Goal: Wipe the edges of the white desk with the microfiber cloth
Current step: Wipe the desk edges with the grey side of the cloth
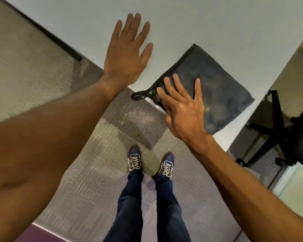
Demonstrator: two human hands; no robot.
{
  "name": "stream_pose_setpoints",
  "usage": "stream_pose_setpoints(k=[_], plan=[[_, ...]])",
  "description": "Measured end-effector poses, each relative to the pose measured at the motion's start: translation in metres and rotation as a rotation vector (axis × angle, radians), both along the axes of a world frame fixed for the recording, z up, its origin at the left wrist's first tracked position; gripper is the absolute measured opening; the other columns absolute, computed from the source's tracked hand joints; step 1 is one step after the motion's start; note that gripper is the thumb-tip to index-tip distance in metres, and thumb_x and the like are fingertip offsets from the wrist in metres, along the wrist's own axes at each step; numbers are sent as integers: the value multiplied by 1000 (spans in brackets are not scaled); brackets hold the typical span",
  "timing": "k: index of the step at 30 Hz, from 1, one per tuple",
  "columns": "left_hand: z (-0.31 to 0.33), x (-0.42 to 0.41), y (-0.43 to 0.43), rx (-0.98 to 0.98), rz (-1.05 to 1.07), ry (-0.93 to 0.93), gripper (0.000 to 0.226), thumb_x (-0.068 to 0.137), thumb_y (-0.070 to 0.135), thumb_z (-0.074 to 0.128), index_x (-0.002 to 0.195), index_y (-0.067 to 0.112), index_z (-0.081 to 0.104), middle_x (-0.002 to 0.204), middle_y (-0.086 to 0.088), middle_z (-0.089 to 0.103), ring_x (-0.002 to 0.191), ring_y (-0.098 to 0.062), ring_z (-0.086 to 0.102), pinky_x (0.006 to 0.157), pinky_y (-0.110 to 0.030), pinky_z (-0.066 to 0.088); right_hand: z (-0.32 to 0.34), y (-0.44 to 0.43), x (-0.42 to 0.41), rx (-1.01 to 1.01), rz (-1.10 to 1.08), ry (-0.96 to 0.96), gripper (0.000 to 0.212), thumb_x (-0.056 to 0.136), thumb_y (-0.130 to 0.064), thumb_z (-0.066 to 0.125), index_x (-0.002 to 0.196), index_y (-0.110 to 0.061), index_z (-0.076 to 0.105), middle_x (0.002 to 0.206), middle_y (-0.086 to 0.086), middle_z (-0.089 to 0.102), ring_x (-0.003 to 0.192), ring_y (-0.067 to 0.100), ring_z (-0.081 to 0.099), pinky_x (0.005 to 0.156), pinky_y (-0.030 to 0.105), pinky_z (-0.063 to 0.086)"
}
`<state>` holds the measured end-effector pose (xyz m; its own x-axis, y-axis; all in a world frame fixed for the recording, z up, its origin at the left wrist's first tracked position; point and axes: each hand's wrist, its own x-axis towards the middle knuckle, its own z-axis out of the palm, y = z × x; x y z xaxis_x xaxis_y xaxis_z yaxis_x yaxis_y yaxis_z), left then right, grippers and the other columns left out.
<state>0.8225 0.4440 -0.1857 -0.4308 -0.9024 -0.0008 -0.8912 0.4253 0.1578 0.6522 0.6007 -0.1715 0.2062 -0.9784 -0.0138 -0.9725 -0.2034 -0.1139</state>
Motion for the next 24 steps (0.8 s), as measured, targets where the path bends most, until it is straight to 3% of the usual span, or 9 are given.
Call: stream_pose_setpoints(k=[4,8,12,16,20,24], plan=[[-1,0,-1,5,6,-2,61,109,50,13,161,19,20,169,-8,13,157,-22,7,128,-44,6,1,15,-37,-11,-131,-11,47,95,-19,54,142,-20,61,158,4,48,153,26,34,119,73,18],[-2,-2,0,10,5,-7,61,109,48,11,162,18,17,169,-9,11,157,-23,5,128,-45,6,1,49,-57,22,-47,-7,45,98,-17,55,142,-10,59,161,11,43,155,29,29,117,75,17],[-2,-4,0,21,17,-26,62,108,48,9,162,18,12,170,-10,7,157,-25,3,127,-46,5,-6,26,-33,-13,99,-19,43,98,-15,58,139,-1,60,158,19,44,152,35,34,118,73,22],[-1,-1,-2,31,3,-23,63,108,49,10,162,18,14,170,-11,8,157,-25,3,127,-46,6,-12,-31,8,-33,225,28,59,91,-22,68,145,-3,53,160,19,41,153,34,32,122,68,22],[0,1,-3,28,4,1,62,108,51,13,162,19,19,169,-9,12,157,-22,6,127,-45,8,-7,-25,-4,-17,179,9,46,107,-29,44,148,-11,53,162,11,40,154,26,31,125,64,17],[-1,1,-3,25,5,1,61,109,50,13,161,20,20,169,-8,13,157,-21,7,127,-43,6,6,23,-55,1,135,-11,45,106,-26,49,148,-11,54,160,10,42,152,25,36,121,71,18]])
